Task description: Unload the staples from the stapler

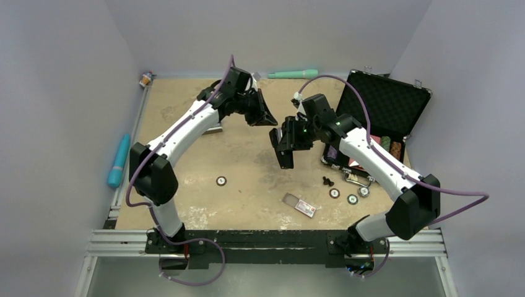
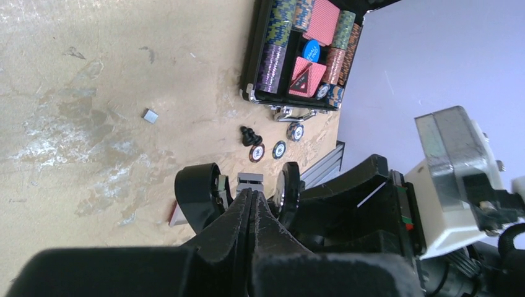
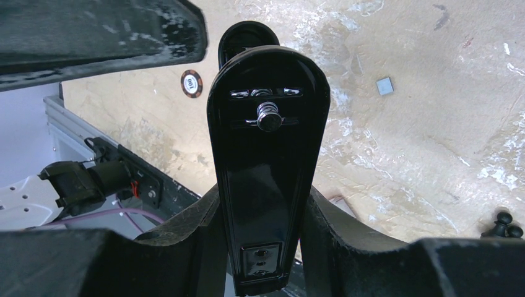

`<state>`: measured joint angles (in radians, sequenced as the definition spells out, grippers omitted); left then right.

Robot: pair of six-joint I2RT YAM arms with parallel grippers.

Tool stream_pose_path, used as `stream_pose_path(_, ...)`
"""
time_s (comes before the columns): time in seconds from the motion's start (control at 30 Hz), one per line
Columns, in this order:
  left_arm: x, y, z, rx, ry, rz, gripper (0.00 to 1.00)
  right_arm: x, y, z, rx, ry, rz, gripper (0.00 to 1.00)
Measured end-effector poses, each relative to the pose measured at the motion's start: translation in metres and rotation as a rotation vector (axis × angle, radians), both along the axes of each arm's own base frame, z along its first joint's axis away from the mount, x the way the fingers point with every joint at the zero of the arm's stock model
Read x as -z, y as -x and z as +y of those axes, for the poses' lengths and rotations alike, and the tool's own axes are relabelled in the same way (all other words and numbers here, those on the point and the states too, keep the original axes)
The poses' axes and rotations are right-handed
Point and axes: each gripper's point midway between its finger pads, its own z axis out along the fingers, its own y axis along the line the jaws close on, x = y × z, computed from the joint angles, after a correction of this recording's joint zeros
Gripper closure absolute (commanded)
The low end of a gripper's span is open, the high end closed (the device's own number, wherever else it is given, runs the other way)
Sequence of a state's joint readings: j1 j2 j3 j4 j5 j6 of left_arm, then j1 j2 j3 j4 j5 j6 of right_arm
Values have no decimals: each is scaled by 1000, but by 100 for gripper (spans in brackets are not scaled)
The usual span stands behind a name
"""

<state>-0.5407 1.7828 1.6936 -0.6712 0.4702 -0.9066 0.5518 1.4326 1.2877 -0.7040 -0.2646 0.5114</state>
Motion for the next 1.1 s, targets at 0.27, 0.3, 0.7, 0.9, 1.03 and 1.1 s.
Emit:
stream_pose_path(0.27,17,-2,-2,2,-24,34,100,-2,1,1,-13,-6,-2,100)
stream_pose_path(0.3,17,-2,-2,2,-25,36,100,-2,1,1,-13,-7,-2,100)
stream_pose_path(0.7,49,8,6,-6,-74,99,100,0,6,0,-19,5,17,100)
stream_pose_path(0.9,67,16,13,-11,-106,130,100,-3,8,-1,-17,11,23,100)
stream_pose_path(1.03,74,22,17,-15,-116,140,100,-4,8,-1,-16,10,21,100)
stream_pose_path(1.1,76,26,20,-18,-115,138,100,-5,8,0,-16,8,22,100)
